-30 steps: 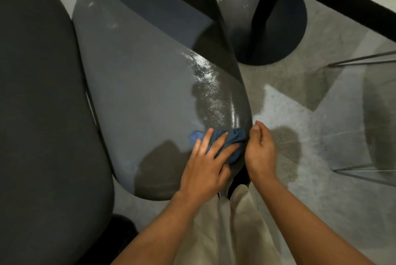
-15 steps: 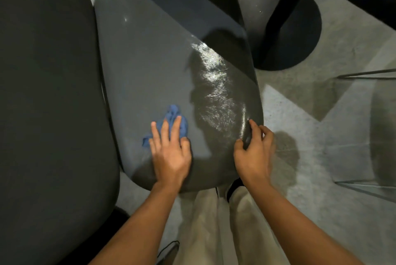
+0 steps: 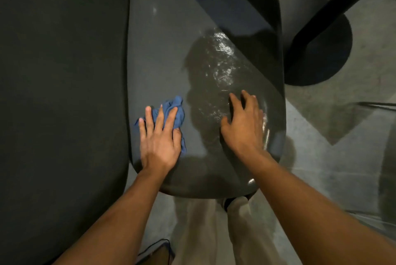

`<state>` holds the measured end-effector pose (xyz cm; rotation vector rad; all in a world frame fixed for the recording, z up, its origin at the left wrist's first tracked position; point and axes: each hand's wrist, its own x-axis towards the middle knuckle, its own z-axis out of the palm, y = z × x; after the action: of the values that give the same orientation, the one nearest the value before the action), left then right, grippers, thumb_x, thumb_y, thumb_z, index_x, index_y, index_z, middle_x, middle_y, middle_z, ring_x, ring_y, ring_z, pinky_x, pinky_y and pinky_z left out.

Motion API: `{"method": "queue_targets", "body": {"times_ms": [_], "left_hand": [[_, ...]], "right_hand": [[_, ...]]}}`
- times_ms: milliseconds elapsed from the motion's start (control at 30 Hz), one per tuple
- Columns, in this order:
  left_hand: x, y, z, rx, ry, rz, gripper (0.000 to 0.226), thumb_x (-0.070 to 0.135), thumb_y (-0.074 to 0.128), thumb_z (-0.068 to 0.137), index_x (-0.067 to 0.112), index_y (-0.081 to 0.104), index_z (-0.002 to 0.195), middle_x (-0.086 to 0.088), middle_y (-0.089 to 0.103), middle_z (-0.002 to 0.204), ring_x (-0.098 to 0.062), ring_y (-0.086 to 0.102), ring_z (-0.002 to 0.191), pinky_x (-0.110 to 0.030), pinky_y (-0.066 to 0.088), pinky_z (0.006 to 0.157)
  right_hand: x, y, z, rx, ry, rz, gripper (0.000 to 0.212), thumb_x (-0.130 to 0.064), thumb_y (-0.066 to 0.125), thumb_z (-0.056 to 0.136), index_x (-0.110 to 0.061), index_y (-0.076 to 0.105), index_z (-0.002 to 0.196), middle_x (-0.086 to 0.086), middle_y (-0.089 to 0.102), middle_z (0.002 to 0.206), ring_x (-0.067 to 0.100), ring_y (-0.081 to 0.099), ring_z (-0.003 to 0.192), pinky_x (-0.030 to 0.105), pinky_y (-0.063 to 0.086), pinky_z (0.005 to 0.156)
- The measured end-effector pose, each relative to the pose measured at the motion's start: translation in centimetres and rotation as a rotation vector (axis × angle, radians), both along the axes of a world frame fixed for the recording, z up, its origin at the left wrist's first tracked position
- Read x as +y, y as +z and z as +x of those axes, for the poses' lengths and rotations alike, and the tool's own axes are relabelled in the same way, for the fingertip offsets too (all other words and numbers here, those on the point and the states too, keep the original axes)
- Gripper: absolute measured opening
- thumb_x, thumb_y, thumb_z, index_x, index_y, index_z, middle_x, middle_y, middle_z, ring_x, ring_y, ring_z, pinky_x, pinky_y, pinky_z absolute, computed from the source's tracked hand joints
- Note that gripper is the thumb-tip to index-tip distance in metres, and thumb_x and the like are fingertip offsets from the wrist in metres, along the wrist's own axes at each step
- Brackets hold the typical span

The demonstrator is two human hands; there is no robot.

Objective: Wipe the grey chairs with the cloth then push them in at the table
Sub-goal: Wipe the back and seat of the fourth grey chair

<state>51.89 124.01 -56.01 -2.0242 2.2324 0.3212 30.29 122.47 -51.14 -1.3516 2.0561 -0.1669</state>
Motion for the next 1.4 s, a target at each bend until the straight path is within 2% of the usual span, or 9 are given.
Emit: {"method": "queue_targets", "body": {"times_ms": [100,233,367,467,633,967,1167,1333,1400], "left_hand": [[-3.3,-0.4,0.0,-0.011,0.081,0.037,0.059,0.036,0.034,0.108,0.030,0.016,0.164,-0.008,0.017,0.171,-0.034,-0.002,0.159,-0.050,0.002,0.128],[-6.9,-1.0,-0.5,0.050,0.134,-0.011,0.058,0.032,0.037,0.107,0.026,0.021,0.163,-0.011,0.022,0.169,-0.035,0.005,0.158,-0.051,0.011,0.128],[-10.8,-1.6,-1.1,0.058,0.171,-0.028,0.059,0.032,0.035,0.108,0.024,0.017,0.163,-0.012,0.016,0.171,-0.035,0.002,0.158,-0.052,0.009,0.128],[-14.0,-1.7,-1.7,0.075,0.187,-0.031,0.059,0.032,0.033,0.109,0.023,0.013,0.164,-0.013,0.012,0.171,-0.036,-0.001,0.158,-0.053,0.006,0.128],[-19.6,-1.2,-3.6,0.109,0.212,-0.026,0.061,0.030,0.033,0.109,0.022,0.008,0.165,-0.013,0.005,0.172,-0.037,-0.006,0.158,-0.054,0.003,0.127],[-30.1,-0.8,-9.9,0.088,0.104,-0.091,0.063,0.036,0.032,0.109,0.026,0.005,0.165,-0.007,-0.003,0.173,-0.038,-0.008,0.157,-0.057,0.002,0.126],[-29.8,-0.9,-13.4,0.073,-0.091,-0.130,0.062,0.037,0.032,0.108,0.030,0.008,0.164,-0.007,0.004,0.173,-0.038,-0.002,0.158,-0.056,0.004,0.127],[-27.6,-1.5,-7.6,0.109,-0.498,-0.176,0.057,0.038,0.039,0.104,0.026,0.033,0.160,-0.009,0.027,0.168,-0.038,0.017,0.156,-0.055,0.016,0.125],[-27.6,-1.9,-4.3,0.105,-0.565,-0.185,0.057,0.036,0.041,0.103,0.024,0.035,0.159,-0.011,0.031,0.166,-0.040,0.020,0.155,-0.056,0.019,0.124]], "right_hand": [[-3.1,-0.7,-0.1,0.030,0.065,-0.001,0.070,-0.026,0.060,0.097,-0.021,0.027,0.159,0.006,0.009,0.168,0.028,-0.002,0.156,0.053,0.006,0.126],[-7.3,-1.3,-0.5,0.119,0.188,0.061,0.086,-0.039,0.066,0.094,-0.021,0.015,0.162,0.003,-0.007,0.170,0.030,-0.012,0.155,0.058,0.002,0.125],[-10.9,-1.6,-1.0,0.173,0.223,0.183,0.116,-0.054,0.075,0.083,-0.023,-0.003,0.162,0.001,-0.022,0.167,0.035,-0.020,0.153,0.065,0.000,0.121],[-12.2,-1.6,-1.1,0.164,0.238,0.258,0.129,-0.055,0.080,0.076,-0.024,-0.013,0.160,0.001,-0.029,0.165,0.037,-0.024,0.152,0.069,0.000,0.119],[-12.5,-1.8,-1.3,0.172,0.290,0.306,0.127,-0.057,0.074,0.082,-0.022,-0.021,0.158,0.004,-0.036,0.162,0.041,-0.027,0.149,0.071,0.000,0.117],[-13.5,-2.1,0.1,0.199,0.308,0.429,0.123,-0.053,0.067,0.090,-0.016,-0.032,0.153,0.013,-0.044,0.156,0.047,-0.032,0.145,0.075,0.005,0.116],[-13.7,-2.3,0.1,0.226,0.312,0.453,0.126,-0.052,0.069,0.089,-0.017,-0.035,0.151,0.013,-0.047,0.154,0.046,-0.033,0.144,0.073,0.005,0.117],[-13.6,-2.1,0.3,0.248,0.317,0.439,0.124,-0.054,0.068,0.089,-0.015,-0.032,0.153,0.015,-0.042,0.157,0.048,-0.028,0.146,0.073,0.010,0.116],[-13.6,-2.1,0.3,0.256,0.319,0.431,0.124,-0.055,0.067,0.089,-0.014,-0.030,0.154,0.016,-0.040,0.158,0.049,-0.026,0.147,0.074,0.013,0.116]]}}
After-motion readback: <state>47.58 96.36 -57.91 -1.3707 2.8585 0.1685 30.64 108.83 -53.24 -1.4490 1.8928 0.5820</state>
